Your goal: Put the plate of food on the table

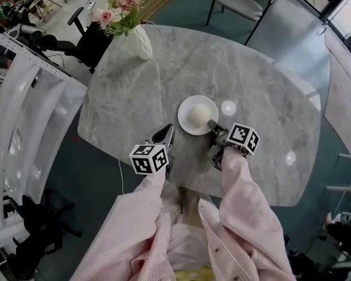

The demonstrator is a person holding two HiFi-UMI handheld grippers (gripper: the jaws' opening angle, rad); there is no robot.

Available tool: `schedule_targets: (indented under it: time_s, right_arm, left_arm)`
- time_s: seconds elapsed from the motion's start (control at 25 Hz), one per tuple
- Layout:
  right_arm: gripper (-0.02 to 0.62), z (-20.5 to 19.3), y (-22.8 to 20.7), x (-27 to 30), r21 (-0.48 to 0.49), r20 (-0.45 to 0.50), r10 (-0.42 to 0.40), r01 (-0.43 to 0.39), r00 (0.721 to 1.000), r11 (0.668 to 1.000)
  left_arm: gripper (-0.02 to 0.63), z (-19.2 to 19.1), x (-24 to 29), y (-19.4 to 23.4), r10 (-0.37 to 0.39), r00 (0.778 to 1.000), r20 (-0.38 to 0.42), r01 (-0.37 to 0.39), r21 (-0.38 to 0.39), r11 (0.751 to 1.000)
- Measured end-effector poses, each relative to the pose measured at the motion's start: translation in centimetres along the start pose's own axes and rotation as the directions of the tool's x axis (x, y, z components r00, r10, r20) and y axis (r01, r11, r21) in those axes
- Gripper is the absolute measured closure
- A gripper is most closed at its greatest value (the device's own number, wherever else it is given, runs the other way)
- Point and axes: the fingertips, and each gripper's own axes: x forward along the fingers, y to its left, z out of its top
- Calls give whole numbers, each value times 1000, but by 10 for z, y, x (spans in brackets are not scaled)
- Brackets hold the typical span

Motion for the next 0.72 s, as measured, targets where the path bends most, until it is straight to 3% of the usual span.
schedule_targets:
  time_s: [0.32,0.72]
  right_arm:
    - [558,0,-3,0,-147,-4,-92,90,996,985]
    - [521,-3,-5,-4,-329,-2,-202,190,979,925]
  left_arm:
    - [609,-1,2,-4,-5,1000,-5,5,1,1000]
    - [609,0,0,-7,-12,1000,-5,12,2,1000]
